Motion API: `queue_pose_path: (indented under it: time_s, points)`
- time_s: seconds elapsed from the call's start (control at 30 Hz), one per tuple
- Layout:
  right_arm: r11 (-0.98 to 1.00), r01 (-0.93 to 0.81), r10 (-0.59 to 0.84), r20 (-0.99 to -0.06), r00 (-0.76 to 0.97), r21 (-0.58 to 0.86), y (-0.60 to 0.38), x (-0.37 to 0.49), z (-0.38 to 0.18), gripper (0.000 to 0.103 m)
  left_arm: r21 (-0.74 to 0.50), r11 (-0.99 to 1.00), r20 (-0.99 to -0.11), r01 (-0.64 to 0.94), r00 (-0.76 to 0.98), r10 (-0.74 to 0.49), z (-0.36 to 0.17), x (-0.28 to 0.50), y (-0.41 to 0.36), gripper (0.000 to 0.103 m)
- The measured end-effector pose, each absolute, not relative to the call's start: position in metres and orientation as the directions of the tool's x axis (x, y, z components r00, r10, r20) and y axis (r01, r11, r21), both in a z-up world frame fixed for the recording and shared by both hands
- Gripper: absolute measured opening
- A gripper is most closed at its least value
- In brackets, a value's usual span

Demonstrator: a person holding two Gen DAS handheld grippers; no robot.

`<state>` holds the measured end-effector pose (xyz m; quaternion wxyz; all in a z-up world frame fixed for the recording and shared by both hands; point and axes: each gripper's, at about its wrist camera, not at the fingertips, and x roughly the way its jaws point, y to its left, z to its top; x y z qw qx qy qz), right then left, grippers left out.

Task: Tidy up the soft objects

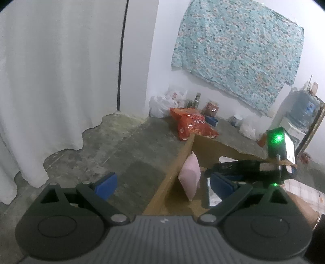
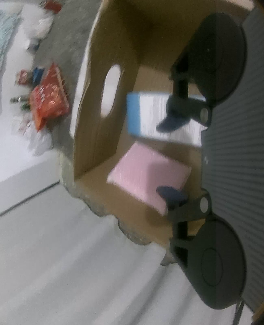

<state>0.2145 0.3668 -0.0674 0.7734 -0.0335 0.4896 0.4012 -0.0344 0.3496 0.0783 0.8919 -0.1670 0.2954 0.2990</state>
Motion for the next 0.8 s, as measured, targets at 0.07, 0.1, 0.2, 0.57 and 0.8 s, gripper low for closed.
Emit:
queue_pose_path:
  time_s: [0.07, 0.1, 0.2, 0.57, 0.8]
  points:
    - [0.672, -0.649, 0.595, -0.782, 0.186, 0.357, 0.372, 0.212, -0.063, 0.061, -0.130, 0.761, -0.629, -0.636, 0.646, 0.433, 0.078, -0.037, 0.352, 0.099]
    - [0.673, -0.637, 0.602, -0.778, 0.177, 0.376, 0.371, 0.211, -0.061, 0.061, -0.134, 0.760, -0.632, -0.635, 0.646, 0.428, 0.077, -0.038, 0.353, 0.099]
    - [0.651, -0.613, 0.652, -0.743, 0.149, 0.448, 0.355, 0.207, -0.046, 0.061, -0.141, 0.764, -0.640, -0.630, 0.647, 0.416, 0.077, -0.040, 0.353, 0.099]
    - [0.575, -0.565, 0.792, -0.575, 0.204, 0.591, 0.156, 0.142, 0.053, 0.065, -0.171, 0.850, -0.547, -0.499, 0.765, 0.340, 0.094, -0.070, 0.314, 0.099]
    - [0.677, -0.457, 0.736, -0.518, 0.437, 0.577, -0.021, 0.079, 0.077, 0.067, -0.144, 0.939, -0.512, -0.314, 0.835, 0.201, 0.096, -0.083, 0.250, 0.100]
